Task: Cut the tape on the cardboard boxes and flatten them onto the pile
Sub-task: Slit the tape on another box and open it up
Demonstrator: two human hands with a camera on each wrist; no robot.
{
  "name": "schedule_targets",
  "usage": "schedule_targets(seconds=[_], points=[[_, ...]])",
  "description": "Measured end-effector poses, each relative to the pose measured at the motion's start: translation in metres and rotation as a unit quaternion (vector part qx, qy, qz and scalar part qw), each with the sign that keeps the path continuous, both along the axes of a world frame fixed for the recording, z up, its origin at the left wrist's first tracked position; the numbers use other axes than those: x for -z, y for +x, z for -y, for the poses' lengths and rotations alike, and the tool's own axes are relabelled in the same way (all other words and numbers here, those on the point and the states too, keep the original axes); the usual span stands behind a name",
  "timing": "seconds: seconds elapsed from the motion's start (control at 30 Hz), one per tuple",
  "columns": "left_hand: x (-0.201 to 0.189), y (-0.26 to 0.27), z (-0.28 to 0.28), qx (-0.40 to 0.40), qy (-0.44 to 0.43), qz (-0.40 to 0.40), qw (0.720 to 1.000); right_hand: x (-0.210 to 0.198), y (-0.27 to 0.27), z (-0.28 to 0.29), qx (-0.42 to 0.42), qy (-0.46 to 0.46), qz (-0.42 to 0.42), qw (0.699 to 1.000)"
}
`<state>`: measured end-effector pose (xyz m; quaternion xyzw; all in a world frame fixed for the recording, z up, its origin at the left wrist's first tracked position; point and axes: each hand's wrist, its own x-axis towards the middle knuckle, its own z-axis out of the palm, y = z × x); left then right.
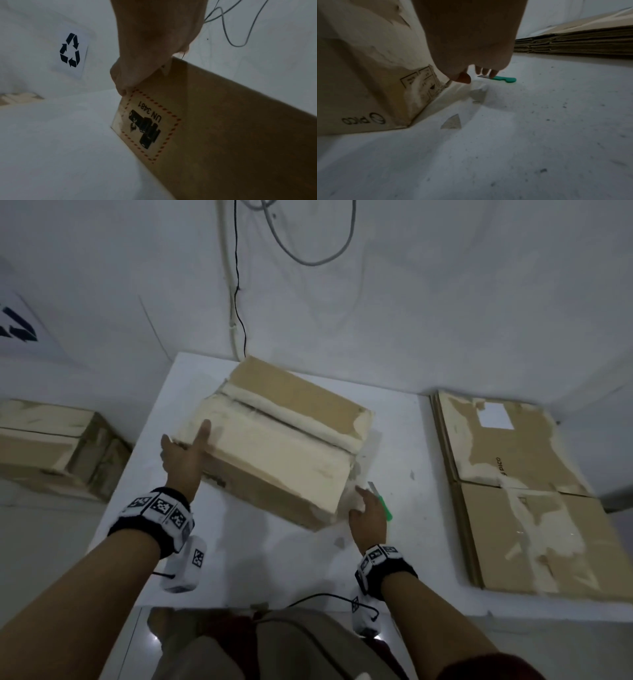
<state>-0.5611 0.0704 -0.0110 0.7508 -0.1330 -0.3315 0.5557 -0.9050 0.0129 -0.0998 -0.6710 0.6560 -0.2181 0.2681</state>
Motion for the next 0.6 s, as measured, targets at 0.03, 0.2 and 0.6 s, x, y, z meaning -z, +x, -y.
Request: schedule_targets(seconds=[0.03,0.2,0.6], points=[[0.0,-0.003,0.002,-0.011,0.019,0.034,0.999,0.007,-0.006,0.004,0.012,0.021,-0.044,0.999],[-0.001,-0.019,0.009,-0.025,0.021,0.063,0.998,0.021,-0.026,0.012,0.045,0.097,-0.118,0.987],[-0.021,0.018,0.031,0.085,0.095,0.162,0.979,-0.035,-0.005,0.051,0.174,-0.082,0.098,0.976]])
